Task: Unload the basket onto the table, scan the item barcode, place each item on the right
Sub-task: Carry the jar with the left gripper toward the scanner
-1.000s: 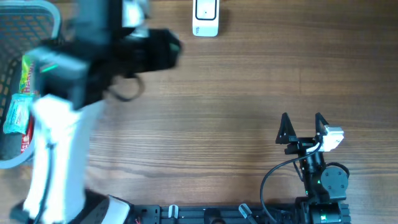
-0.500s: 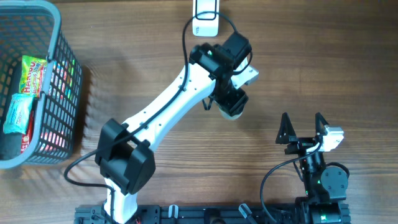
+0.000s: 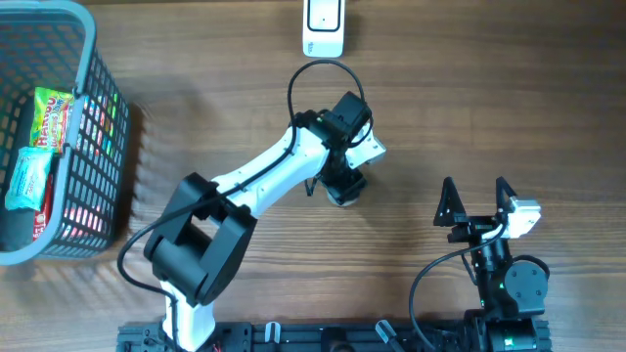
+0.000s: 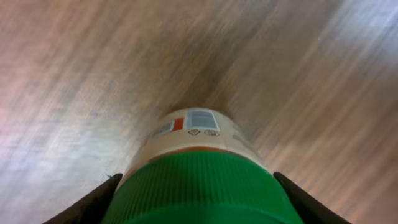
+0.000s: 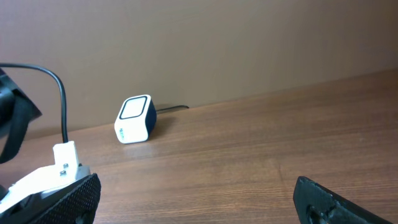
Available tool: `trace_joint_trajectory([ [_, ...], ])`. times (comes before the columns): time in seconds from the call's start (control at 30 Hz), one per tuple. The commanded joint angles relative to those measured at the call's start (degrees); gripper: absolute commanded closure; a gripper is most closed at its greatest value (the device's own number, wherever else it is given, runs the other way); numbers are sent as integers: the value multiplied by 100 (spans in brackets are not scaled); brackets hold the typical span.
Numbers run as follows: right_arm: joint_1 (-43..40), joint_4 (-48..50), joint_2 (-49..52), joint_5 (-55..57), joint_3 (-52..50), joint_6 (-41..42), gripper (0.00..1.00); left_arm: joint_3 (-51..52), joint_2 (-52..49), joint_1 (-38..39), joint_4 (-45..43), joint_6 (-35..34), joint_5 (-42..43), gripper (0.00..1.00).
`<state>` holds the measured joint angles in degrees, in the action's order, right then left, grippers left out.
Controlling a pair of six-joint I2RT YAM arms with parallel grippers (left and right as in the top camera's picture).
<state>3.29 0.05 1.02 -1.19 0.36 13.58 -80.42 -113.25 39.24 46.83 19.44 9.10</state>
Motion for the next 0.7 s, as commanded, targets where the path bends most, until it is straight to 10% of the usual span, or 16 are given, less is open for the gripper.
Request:
trace_joint_trajectory([
  [0.0,28,26,-22,81,-7,11,0,282,4,-52,57,463,-907,19],
  [0.17,28,26,-22,81,-7,9,0,282,4,-48,262,739,-2251,0],
  [0.67,28,26,-22,81,-7,9,0,280,990,79,308,-133,-5252,0],
])
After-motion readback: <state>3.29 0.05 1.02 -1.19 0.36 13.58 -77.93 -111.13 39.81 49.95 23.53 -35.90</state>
